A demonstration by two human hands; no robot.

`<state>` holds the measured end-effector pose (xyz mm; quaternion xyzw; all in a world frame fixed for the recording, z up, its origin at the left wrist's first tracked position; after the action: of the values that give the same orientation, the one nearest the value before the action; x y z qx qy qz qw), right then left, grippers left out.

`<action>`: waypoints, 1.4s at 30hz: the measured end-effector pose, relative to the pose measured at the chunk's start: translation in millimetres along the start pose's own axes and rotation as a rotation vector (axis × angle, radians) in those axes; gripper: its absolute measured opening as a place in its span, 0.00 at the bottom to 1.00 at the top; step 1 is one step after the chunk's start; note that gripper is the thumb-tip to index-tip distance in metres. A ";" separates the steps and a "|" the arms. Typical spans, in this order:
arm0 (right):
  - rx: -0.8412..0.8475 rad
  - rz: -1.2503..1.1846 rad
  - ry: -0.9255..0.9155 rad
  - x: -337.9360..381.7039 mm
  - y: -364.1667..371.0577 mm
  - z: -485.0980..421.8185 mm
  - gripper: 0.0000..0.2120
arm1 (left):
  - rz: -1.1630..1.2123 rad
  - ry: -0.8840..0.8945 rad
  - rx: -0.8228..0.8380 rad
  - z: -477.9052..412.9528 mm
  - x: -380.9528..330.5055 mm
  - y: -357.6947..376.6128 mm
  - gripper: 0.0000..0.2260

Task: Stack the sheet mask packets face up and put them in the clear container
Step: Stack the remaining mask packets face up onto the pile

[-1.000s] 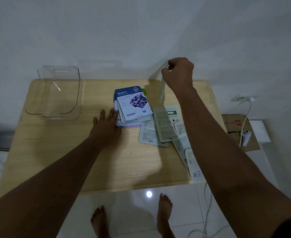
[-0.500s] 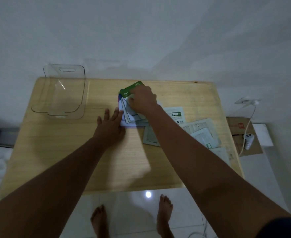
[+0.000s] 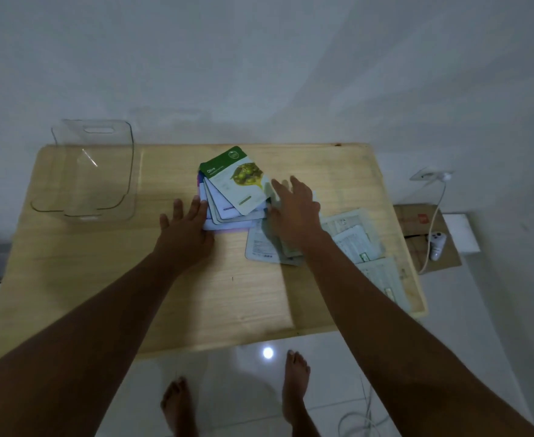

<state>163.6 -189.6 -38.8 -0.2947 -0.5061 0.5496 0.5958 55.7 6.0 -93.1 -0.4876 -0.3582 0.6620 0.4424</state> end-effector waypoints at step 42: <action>-0.054 -0.421 0.112 45.0 -80.8 -49.7 0.19 | 0.005 -0.015 0.080 -5.4 3.6 1.9 0.33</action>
<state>233.2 -154.4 31.4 -0.2285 -0.5370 0.3821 0.7165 59.9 8.9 -97.4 -0.4655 -0.3334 0.6803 0.4575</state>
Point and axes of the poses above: each hand's wrist, its own z-axis away from the middle knuckle, its own y-axis out of the palm, x = y × z, the point moved 7 cm from there along -z, towards the middle knuckle, and after that the axes turned 11 degrees about y, right-handed, at the moved point
